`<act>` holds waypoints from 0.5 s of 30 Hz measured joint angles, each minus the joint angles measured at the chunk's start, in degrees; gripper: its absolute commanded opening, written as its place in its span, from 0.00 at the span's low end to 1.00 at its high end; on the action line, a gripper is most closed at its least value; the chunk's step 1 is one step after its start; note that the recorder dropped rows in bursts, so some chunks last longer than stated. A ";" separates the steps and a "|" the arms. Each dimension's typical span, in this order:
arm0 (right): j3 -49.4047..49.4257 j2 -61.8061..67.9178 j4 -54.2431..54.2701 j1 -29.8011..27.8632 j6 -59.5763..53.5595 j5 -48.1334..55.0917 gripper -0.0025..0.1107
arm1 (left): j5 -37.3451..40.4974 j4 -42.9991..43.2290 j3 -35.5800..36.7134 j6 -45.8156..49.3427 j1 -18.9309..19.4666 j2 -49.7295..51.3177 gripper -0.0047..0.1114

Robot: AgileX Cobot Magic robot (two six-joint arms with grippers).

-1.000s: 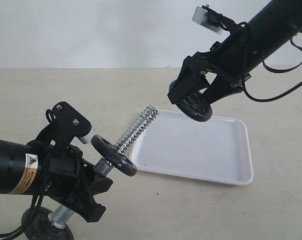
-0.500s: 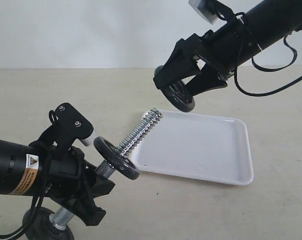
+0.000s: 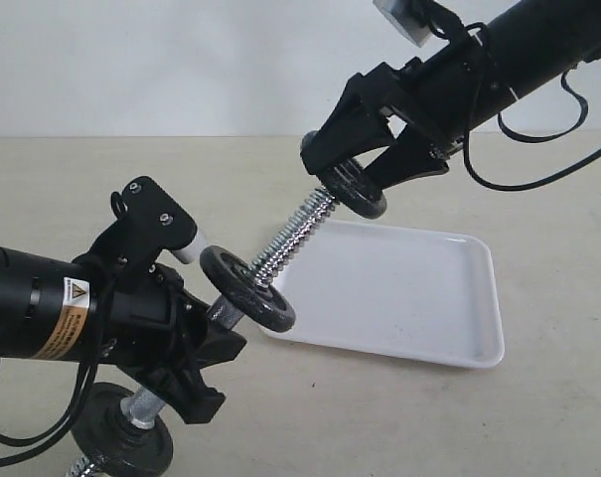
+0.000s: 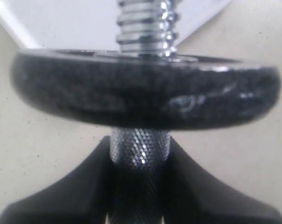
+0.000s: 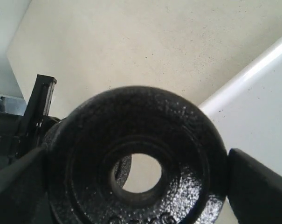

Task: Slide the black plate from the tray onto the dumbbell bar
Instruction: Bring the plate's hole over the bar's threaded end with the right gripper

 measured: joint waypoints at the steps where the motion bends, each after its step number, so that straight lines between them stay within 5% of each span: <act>1: 0.00 0.00 -0.14 0.85 0.00 -0.51 0.02 | -0.04 0.00 -0.12 0.12 0.00 0.00 0.08; 15: -5.74 3.10 -0.44 5.23 2.19 -0.06 0.02 | -1.10 0.00 -0.80 1.20 0.00 0.00 0.08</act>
